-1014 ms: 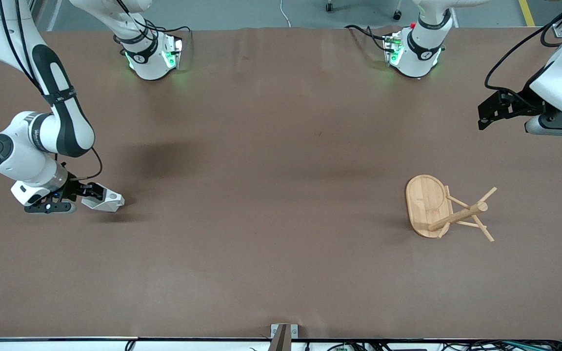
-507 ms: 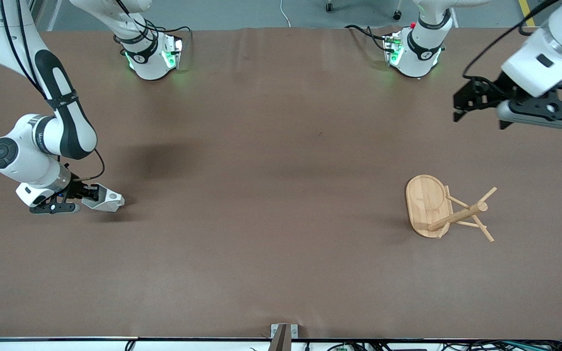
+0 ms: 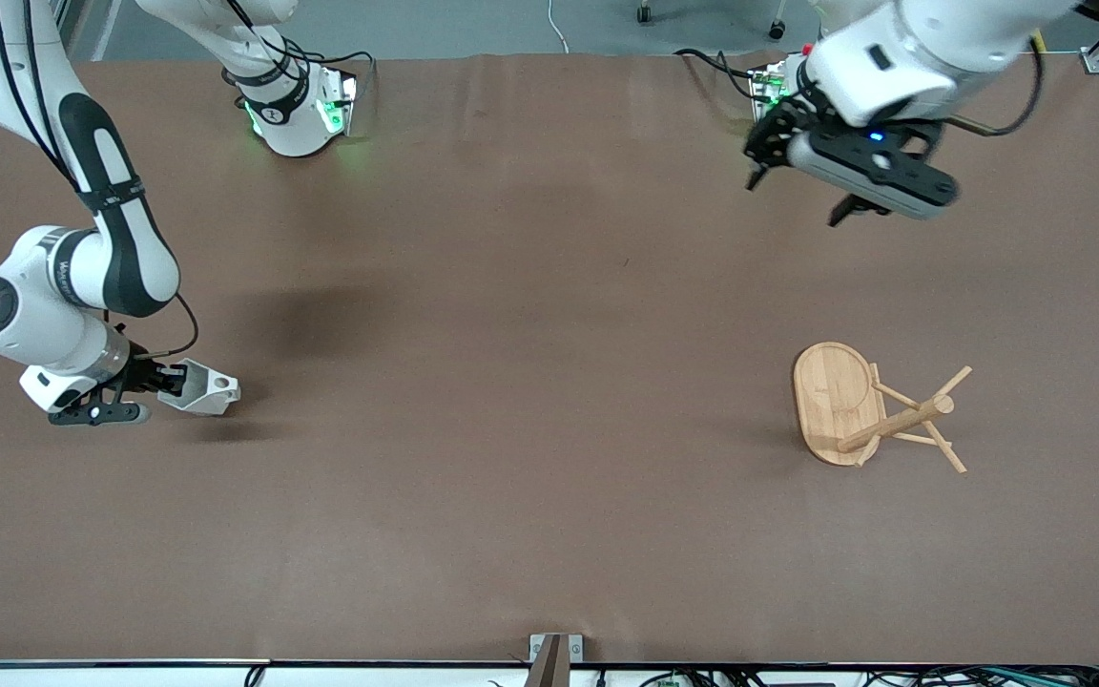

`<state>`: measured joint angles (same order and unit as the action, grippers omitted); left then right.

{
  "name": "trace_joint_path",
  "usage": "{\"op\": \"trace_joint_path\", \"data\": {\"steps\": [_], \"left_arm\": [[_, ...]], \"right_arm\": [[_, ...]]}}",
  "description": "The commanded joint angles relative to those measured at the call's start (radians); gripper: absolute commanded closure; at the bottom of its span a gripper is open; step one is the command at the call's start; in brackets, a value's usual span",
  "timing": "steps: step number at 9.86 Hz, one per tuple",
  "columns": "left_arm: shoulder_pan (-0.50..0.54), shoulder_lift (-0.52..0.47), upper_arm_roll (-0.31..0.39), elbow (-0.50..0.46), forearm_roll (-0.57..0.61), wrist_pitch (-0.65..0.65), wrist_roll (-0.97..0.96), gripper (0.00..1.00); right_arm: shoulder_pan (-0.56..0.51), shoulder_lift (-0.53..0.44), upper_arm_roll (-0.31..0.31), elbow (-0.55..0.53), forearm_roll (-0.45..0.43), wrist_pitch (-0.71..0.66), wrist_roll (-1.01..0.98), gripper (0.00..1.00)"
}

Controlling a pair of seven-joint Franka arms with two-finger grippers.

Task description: Hang cup on rack

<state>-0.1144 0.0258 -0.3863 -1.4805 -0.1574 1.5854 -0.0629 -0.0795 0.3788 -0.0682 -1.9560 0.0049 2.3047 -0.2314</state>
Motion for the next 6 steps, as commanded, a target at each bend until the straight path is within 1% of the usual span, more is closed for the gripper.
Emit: {"op": "trace_joint_path", "data": {"steps": [1,2,3,4,5,6], "left_arm": [[-0.089,0.051,-0.005,-0.007,-0.008,0.004,0.006,0.0],[-0.137,0.074,-0.005,-0.011,-0.008,0.039,0.008,0.0],[-0.181,0.091,-0.005,-0.02,-0.005,0.11,0.011,0.0],[-0.233,0.114,-0.008,-0.024,-0.01,0.18,0.043,0.0],[-0.264,0.149,-0.013,-0.021,-0.01,0.235,0.102,0.0],[-0.278,0.175,-0.032,-0.023,-0.022,0.304,0.153,0.0]], "right_arm": [[0.009,-0.032,0.063,0.173,0.105,-0.233,-0.008,1.0],[0.01,-0.041,0.07,0.208,0.251,-0.323,-0.017,1.0],[0.012,-0.055,0.083,0.215,0.379,-0.359,-0.017,1.0],[0.014,-0.057,0.12,0.215,0.479,-0.404,-0.02,1.0],[0.017,-0.057,0.145,0.209,0.61,-0.462,-0.034,1.0],[0.026,-0.055,0.157,0.207,0.715,-0.519,-0.061,1.0]]}}
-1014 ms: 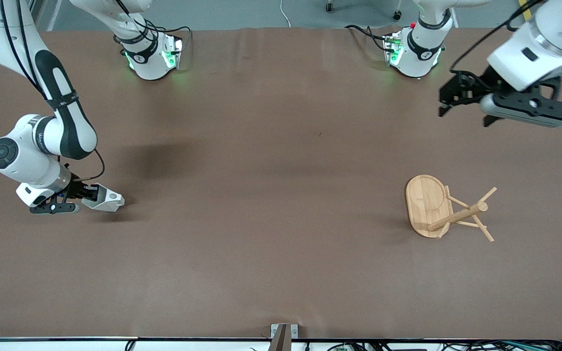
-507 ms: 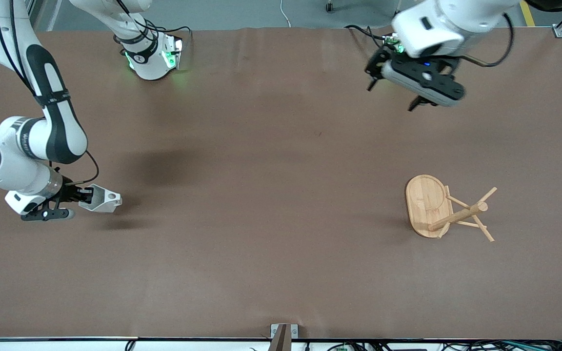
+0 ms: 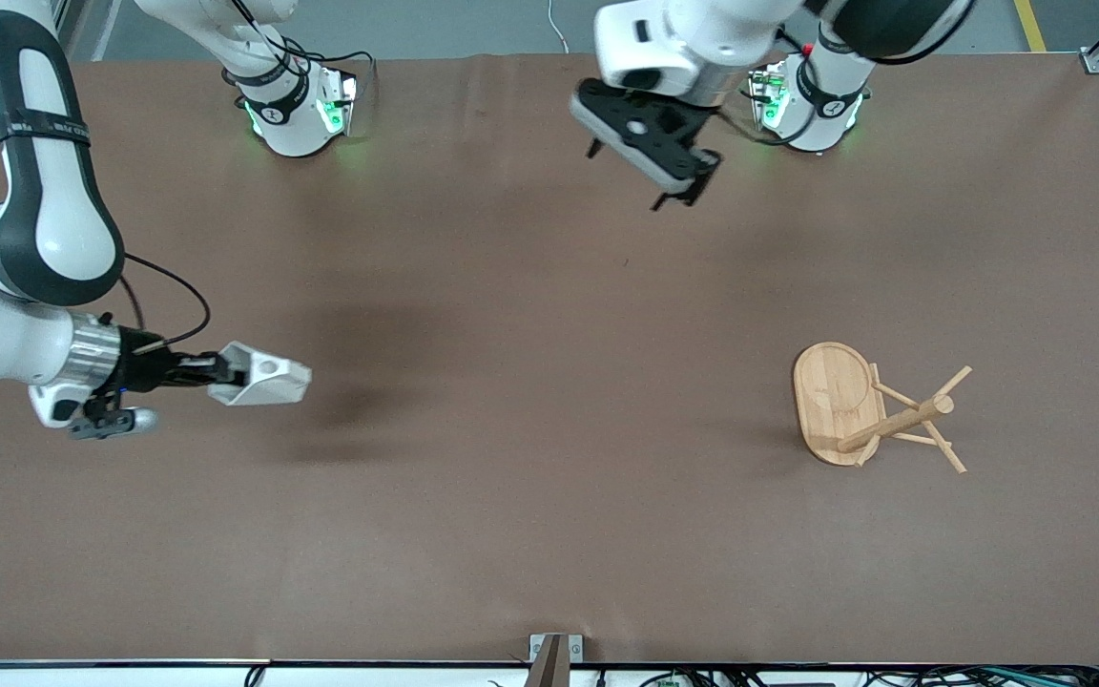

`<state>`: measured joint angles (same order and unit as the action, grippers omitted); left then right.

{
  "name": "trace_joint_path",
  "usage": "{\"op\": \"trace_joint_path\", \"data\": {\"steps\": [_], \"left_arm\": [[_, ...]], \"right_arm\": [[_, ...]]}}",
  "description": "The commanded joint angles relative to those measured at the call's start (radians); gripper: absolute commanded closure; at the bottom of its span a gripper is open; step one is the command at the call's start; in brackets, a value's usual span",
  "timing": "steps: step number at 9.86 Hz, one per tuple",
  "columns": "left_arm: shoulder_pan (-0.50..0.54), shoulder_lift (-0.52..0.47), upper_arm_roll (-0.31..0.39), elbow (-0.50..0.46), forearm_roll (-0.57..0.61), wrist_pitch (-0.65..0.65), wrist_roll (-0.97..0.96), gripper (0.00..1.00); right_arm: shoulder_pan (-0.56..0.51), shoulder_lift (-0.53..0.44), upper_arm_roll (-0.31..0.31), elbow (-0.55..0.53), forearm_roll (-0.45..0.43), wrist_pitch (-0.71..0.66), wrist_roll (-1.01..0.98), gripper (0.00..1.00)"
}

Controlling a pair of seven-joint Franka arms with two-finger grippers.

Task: Hang cup on rack
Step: 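Bring the cup toward the left gripper and grasp it with the left gripper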

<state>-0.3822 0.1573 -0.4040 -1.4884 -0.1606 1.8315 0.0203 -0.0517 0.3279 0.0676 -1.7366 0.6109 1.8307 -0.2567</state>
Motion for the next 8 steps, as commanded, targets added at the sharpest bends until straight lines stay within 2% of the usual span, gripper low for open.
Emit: {"op": "trace_joint_path", "data": {"steps": [1,3,5,8], "left_arm": [[-0.011,0.082,-0.039,-0.016,-0.028,0.133,0.142,0.0],[-0.011,0.113,-0.081,-0.032,-0.066,0.243,0.217,0.0],[-0.011,0.148,-0.102,-0.035,-0.104,0.342,0.294,0.0],[-0.012,0.202,-0.133,-0.03,-0.163,0.454,0.383,0.0]], "right_arm": [[0.009,-0.006,0.021,-0.015,0.187,-0.117,-0.079,1.0],[0.019,-0.03,0.024,-0.055,0.318,-0.223,-0.172,1.0],[0.056,-0.076,0.026,-0.139,0.4,-0.241,-0.277,0.99],[0.148,-0.131,0.024,-0.224,0.561,-0.238,-0.274,0.99]]}}
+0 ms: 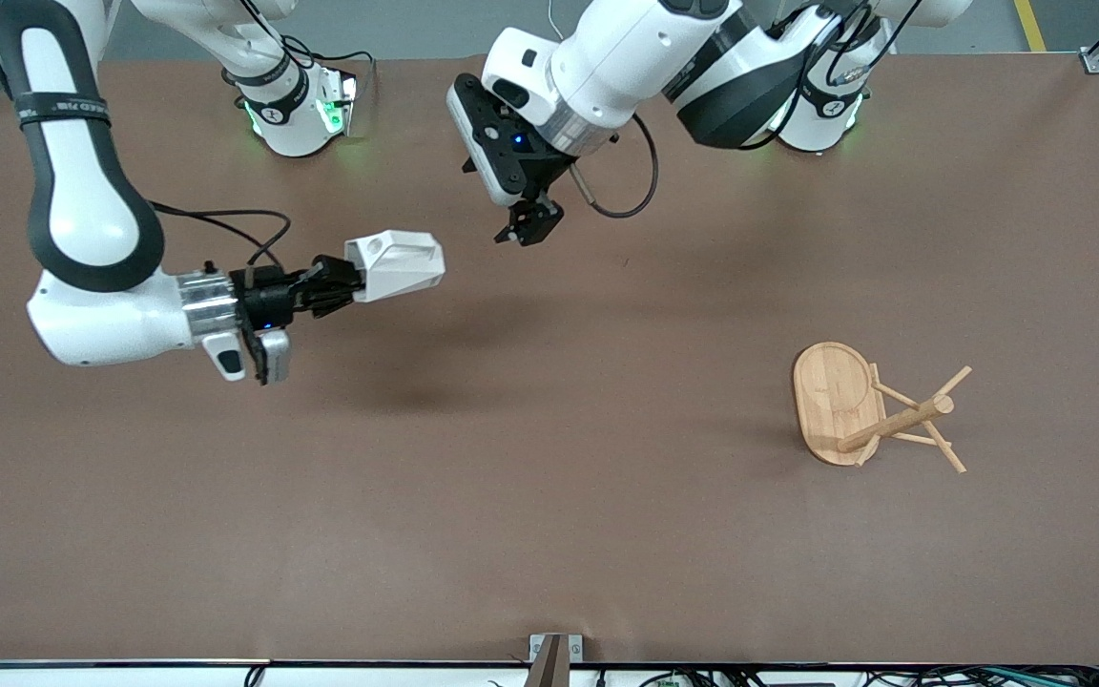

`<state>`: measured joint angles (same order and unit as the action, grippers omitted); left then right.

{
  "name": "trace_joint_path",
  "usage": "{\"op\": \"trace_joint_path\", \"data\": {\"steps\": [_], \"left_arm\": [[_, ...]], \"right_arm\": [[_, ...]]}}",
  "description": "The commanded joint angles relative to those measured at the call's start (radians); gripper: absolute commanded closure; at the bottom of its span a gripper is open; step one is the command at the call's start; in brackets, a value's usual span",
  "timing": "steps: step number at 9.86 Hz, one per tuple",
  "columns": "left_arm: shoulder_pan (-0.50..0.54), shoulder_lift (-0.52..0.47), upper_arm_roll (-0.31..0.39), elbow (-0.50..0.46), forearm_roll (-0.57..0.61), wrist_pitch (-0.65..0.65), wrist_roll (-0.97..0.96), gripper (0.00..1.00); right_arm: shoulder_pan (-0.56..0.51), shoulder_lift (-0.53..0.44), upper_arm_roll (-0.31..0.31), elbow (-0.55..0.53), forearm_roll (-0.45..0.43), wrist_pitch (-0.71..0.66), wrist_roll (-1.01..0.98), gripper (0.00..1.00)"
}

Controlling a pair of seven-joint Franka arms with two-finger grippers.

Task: Hang cup on rack
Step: 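Bring the cup toward the left gripper and grasp it with the left gripper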

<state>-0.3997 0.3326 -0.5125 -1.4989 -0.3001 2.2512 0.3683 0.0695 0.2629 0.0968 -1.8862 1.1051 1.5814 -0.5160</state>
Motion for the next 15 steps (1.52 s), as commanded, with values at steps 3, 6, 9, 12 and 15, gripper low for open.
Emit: {"op": "trace_joint_path", "data": {"steps": [3,6,9,12,15], "left_arm": [[-0.021,0.028,-0.027,-0.024,-0.013,0.033,0.037,0.0],[-0.031,0.028,-0.027,-0.02,-0.01,0.027,0.044,0.0],[-0.045,0.037,-0.027,-0.011,0.099,0.027,0.038,0.0],[-0.047,0.057,-0.026,-0.003,0.133,0.028,0.034,0.0],[-0.054,0.066,-0.027,-0.009,0.134,0.027,0.037,0.53]], "right_arm": [[0.041,-0.109,-0.005,-0.114,0.14,0.008,0.031,0.99],[0.055,-0.136,-0.005,-0.111,0.145,0.009,0.114,0.99],[0.076,-0.163,-0.005,-0.113,0.144,0.009,0.164,0.99],[0.093,-0.172,-0.006,-0.113,0.145,0.015,0.166,0.99],[0.095,-0.177,-0.006,-0.113,0.144,0.014,0.168,0.98]]}}
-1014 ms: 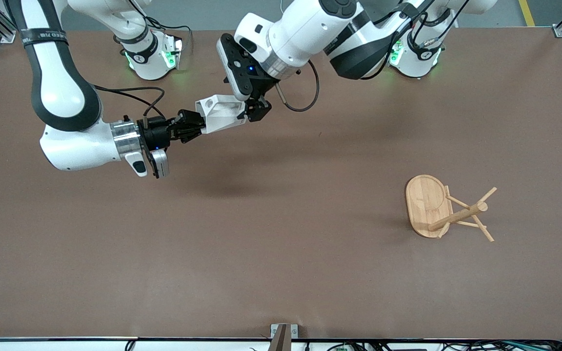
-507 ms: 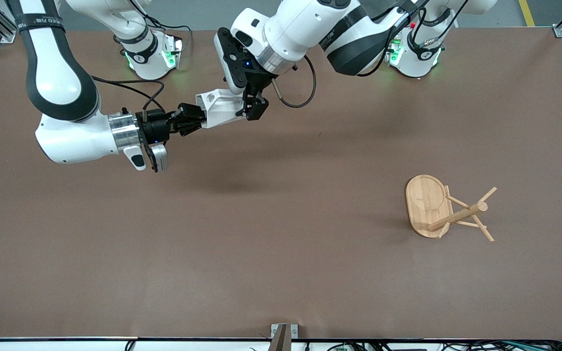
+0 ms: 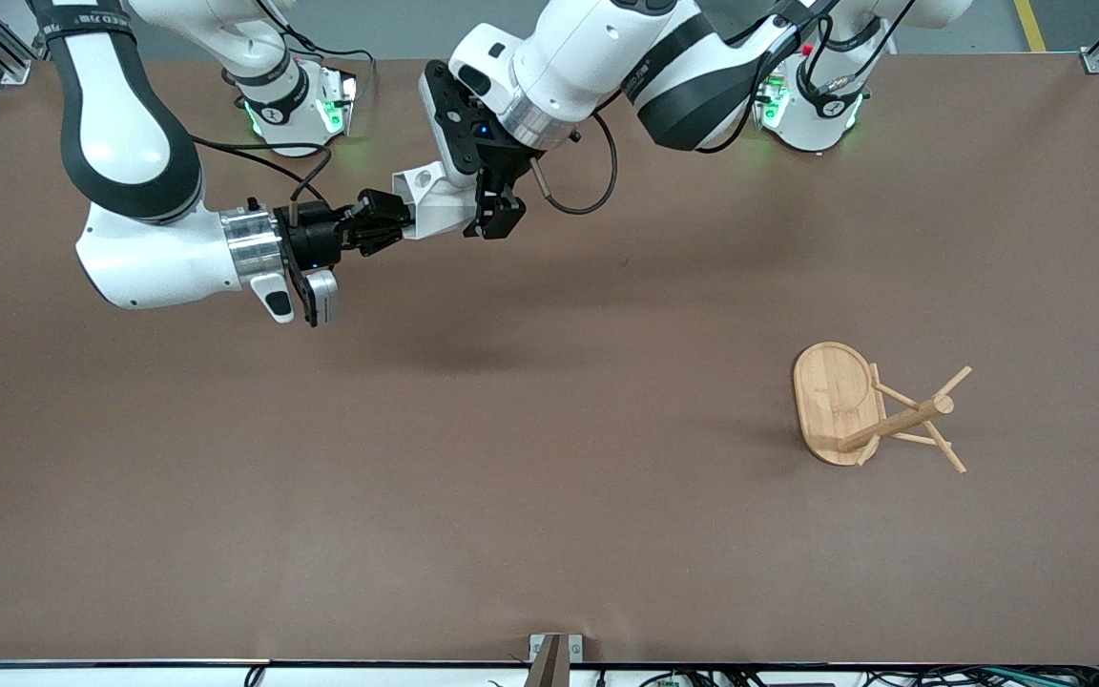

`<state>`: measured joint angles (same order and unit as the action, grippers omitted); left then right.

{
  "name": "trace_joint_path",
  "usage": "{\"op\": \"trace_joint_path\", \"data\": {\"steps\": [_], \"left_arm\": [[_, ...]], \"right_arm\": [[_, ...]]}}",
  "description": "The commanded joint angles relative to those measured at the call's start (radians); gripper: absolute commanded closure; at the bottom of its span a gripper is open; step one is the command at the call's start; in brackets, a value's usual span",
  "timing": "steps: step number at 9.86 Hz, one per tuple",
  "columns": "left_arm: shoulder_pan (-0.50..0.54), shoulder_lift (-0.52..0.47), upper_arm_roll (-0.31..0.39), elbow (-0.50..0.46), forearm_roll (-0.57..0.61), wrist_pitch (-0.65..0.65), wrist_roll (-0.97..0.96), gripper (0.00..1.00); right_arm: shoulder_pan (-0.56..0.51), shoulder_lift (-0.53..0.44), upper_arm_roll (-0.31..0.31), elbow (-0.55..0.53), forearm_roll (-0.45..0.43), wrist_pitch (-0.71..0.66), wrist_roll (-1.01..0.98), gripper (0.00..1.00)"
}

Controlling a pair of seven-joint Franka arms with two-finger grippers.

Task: Hang cup on rack
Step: 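Open the right gripper and withdraw it while the left gripper carries the cup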

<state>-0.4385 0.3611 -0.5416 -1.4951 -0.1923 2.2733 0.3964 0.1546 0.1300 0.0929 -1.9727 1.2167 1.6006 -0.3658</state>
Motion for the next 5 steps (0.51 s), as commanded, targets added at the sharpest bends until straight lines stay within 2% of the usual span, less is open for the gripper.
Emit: {"op": "trace_joint_path", "data": {"steps": [1,2,3,5], "left_arm": [[-0.019,0.038,0.002,-0.017,0.027,0.003,0.006,0.77],[-0.019,0.036,0.002,-0.017,0.027,0.0,0.004,0.96],[-0.017,0.036,0.003,-0.017,0.027,0.0,0.005,1.0],[-0.009,0.033,0.003,-0.02,0.027,-0.002,0.009,1.0]], "right_arm": [[0.01,-0.044,-0.002,-0.026,0.032,-0.005,0.019,0.98],[0.01,-0.044,-0.002,-0.026,0.032,-0.005,0.031,0.98],[0.011,-0.043,-0.002,-0.021,0.032,-0.004,0.065,0.98],[0.011,-0.043,-0.002,-0.02,0.03,-0.01,0.088,0.97]]}}
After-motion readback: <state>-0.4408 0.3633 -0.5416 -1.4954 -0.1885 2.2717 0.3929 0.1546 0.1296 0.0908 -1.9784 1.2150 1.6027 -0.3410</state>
